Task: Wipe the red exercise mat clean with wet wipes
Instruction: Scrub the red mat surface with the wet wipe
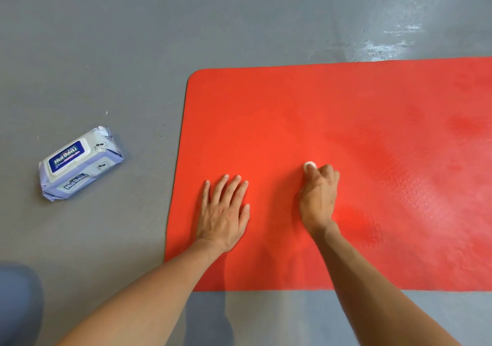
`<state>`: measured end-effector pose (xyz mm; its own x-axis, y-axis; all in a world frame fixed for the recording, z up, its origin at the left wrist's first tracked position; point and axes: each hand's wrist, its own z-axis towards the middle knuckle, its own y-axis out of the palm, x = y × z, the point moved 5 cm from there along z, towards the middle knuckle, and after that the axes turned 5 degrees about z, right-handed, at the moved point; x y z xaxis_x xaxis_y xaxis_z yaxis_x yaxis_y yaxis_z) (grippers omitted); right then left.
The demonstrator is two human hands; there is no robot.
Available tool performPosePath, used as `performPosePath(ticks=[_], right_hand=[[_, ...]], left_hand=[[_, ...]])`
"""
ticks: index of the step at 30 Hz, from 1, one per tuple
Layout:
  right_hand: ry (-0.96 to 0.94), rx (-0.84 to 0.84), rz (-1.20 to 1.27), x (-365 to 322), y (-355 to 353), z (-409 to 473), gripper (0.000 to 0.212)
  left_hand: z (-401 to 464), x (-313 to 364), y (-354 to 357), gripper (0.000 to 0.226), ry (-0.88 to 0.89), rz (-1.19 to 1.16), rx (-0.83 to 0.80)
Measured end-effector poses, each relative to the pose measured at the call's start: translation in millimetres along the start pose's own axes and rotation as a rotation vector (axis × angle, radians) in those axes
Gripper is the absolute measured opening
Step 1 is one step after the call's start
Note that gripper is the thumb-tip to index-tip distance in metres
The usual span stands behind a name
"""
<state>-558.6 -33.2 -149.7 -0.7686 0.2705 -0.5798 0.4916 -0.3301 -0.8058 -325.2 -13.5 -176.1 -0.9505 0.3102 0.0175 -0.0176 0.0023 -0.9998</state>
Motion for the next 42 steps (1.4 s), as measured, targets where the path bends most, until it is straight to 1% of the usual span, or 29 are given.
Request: performPosePath(ticks=[2, 4, 6, 7, 8, 9, 10, 12, 14, 16, 19, 20, 21, 22, 23, 25, 26, 27, 28, 29, 30, 33, 34, 35, 36, 38, 39, 40, 42], right_hand=[[-0.112, -0.102, 0.094, -28.0, 12.9, -30.3, 0.027], [-0.326, -0.226, 0.108, -51.1, 21.6, -64.8, 0.027], [-0.512, -0.324, 0.094, -53.1, 22.7, -74.4, 0.030], [-0.564, -0.331, 0.080, -46.8, 20.9, -64.9, 0.027], [-0.551, -0.313, 0.072, -37.7, 18.0, -50.8, 0.022], [-0.495, -0.251, 0.048, -26.2, 12.6, -32.6, 0.019], [-0.391, -0.175, 0.027, -13.2, 6.7, -13.6, 0.020], [-0.155, -0.045, -0.006, 4.5, 3.5, 11.1, 0.036], [-0.031, -0.029, -0.005, -6.0, 9.8, 7.8, 0.041], [-0.099, -0.113, 0.063, -32.1, 21.9, -14.5, 0.035], [-0.470, -0.324, 0.106, -65.5, 33.2, -57.4, 0.031], [-0.538, -0.370, 0.119, -66.7, 29.6, -57.2, 0.030], [-0.580, -0.355, 0.084, -61.6, 26.4, -48.6, 0.025], [-0.532, -0.310, 0.089, -53.5, 20.4, -33.1, 0.018], [-0.462, -0.222, 0.056, -39.0, 15.6, -13.5, 0.016], [-0.183, -0.094, 0.025, -6.8, 9.0, 23.8, 0.025], [-0.091, -0.030, 0.018, 1.7, 7.9, 33.7, 0.028], [-0.057, 0.013, 0.006, 2.1, 10.2, 36.2, 0.029], [-0.010, 0.014, 0.017, -4.0, 15.1, 32.9, 0.029], [-0.020, -0.001, 0.048, -15.9, 20.9, 25.9, 0.027], [-0.077, -0.039, 0.085, -32.3, 26.8, 15.6, 0.026], [-0.437, -0.276, 0.102, -63.9, 39.9, -8.5, 0.034], [-0.500, -0.315, 0.088, -61.1, 38.4, -2.6, 0.034], [-0.498, -0.311, 0.052, -50.4, 37.1, 10.0, 0.031], [-0.416, -0.286, 0.023, -36.2, 35.4, 25.3, 0.030], [-0.141, -0.180, 0.004, -3.5, 28.0, 59.3, 0.037], [-0.051, -0.112, -0.004, 3.6, 26.0, 69.5, 0.039], [-0.019, -0.055, -0.012, 3.1, 26.0, 73.2, 0.039], [-0.056, -0.008, -0.013, -13.2, 31.3, 65.8, 0.040]], left_hand=[[-0.3, 0.4, -0.9, 0.060, 0.001, -0.006, 0.014], [-0.7, 0.4, -1.1, 0.060, 0.012, -0.007, 0.025], [-0.8, -0.1, -1.3, 0.060, 0.015, -0.006, 0.027], [-0.8, 0.1, -1.5, 0.060, 0.012, -0.004, 0.023], [-0.7, 0.4, -1.9, 0.060, 0.008, -0.001, 0.018], [-0.5, 0.7, -2.0, 0.060, 0.004, 0.002, 0.012], [-0.5, 0.8, -2.0, 0.060, 0.002, 0.005, 0.007], [-0.4, 0.7, -1.4, 0.061, 0.000, 0.010, 0.000], [-0.3, 0.3, -0.9, 0.060, -0.002, 0.009, -0.003], [-0.4, 0.5, -0.9, 0.060, 0.000, 0.005, 0.010], [0.3, 0.9, -0.4, 0.059, 0.012, 0.006, 0.037], [0.7, 0.7, -0.4, 0.058, 0.015, 0.009, 0.046], [1.5, 0.6, -0.6, 0.058, 0.016, 0.013, 0.059], [3.1, 0.4, -1.6, 0.056, 0.014, 0.013, 0.076], [5.9, 0.3, -3.4, 0.054, 0.012, 0.005, 0.096], [16.4, 0.6, -8.5, 0.047, 0.003, -0.029, 0.131], [24.1, 0.7, -11.1, 0.043, -0.005, -0.046, 0.144], [32.9, 0.7, -12.8, 0.041, -0.014, -0.059, 0.153], [42.5, 1.0, -13.4, 0.041, -0.024, -0.071, 0.159], [52.5, 2.5, -13.0, 0.045, -0.031, -0.083, 0.163], [60.8, 3.2, -12.6, 0.049, -0.033, -0.092, 0.166], [87.1, 6.0, -6.0, 0.060, -0.024, -0.108, 0.131], [95.1, 6.3, -3.3, 0.062, -0.024, -0.107, 0.113], [101.8, 6.2, -1.0, 0.063, -0.026, -0.099, 0.099], [107.0, 5.4, 0.8, 0.064, -0.026, -0.085, 0.087], [112.1, 4.0, 4.6, 0.065, -0.017, -0.059, 0.072], [112.2, 3.7, 6.0, 0.065, -0.013, -0.051, 0.074], [111.6, 3.4, 6.3, 0.065, -0.014, -0.046, 0.078], [111.1, 3.0, 4.6, 0.065, -0.025, -0.040, 0.085]])
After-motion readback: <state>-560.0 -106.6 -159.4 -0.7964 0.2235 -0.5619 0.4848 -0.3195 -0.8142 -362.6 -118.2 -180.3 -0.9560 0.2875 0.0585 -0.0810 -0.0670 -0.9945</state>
